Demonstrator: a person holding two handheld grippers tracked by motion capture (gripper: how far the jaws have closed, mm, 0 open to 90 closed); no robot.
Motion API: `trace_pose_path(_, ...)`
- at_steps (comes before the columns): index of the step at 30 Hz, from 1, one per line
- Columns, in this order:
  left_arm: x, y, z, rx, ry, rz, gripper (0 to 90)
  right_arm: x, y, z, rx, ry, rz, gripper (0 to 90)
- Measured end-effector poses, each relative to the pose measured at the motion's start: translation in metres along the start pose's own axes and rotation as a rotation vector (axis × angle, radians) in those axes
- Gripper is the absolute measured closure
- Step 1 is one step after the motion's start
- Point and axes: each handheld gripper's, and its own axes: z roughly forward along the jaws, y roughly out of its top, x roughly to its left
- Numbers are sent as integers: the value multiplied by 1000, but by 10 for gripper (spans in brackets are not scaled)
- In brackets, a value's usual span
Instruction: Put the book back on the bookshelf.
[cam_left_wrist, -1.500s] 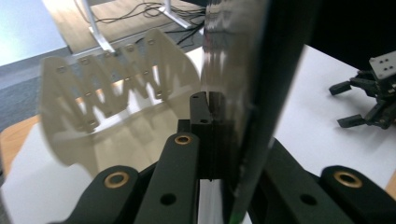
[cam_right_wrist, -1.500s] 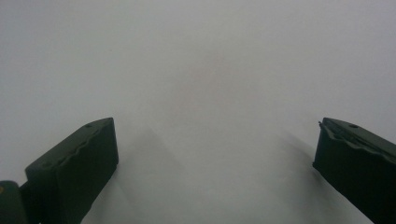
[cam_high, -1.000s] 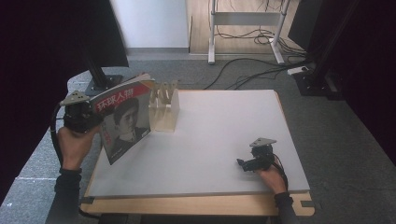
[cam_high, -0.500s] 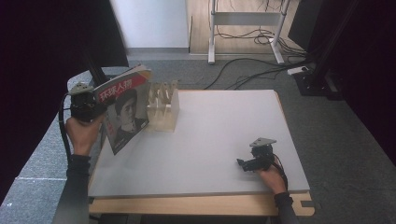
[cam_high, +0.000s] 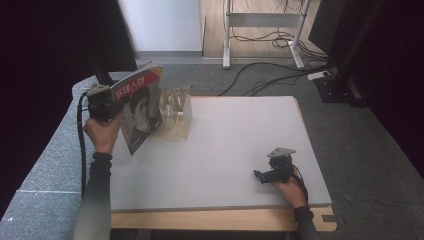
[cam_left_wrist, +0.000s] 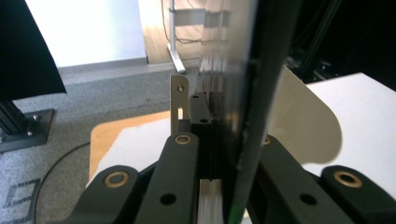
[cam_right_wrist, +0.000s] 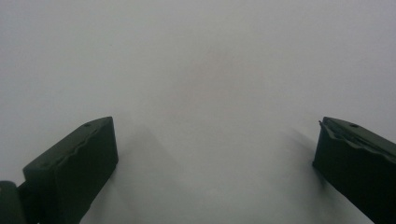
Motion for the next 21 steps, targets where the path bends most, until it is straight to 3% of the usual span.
trace_pose_path(4, -1, -2, 9, 16, -19, 13, 869, 0, 0, 0, 0, 0, 0, 0)
trace_pose_path(7, 1, -2, 11, 47, -75, -12, 865, 0, 0, 0, 0, 0, 0, 0)
trace_pose_path(8, 3, 0, 10, 76, -92, -16, 862, 0, 0, 0, 0, 0, 0, 0)
trace_pose_path(13, 3, 7, 5, 236, -104, 40, 851, 0, 0, 0, 1, 0, 0, 0)
trace_pose_path(16, 4, 10, 3, 295, -104, 48, 849, 0, 0, 0, 1, 0, 0, 0)
trace_pose_path(18, 3, 10, 2, 286, -98, 43, 862, 0, 0, 0, 0, -2, 1, 0)
trace_pose_path(21, 3, 9, 3, 222, -94, 18, 870, 0, 0, 0, 1, 0, 0, 0)
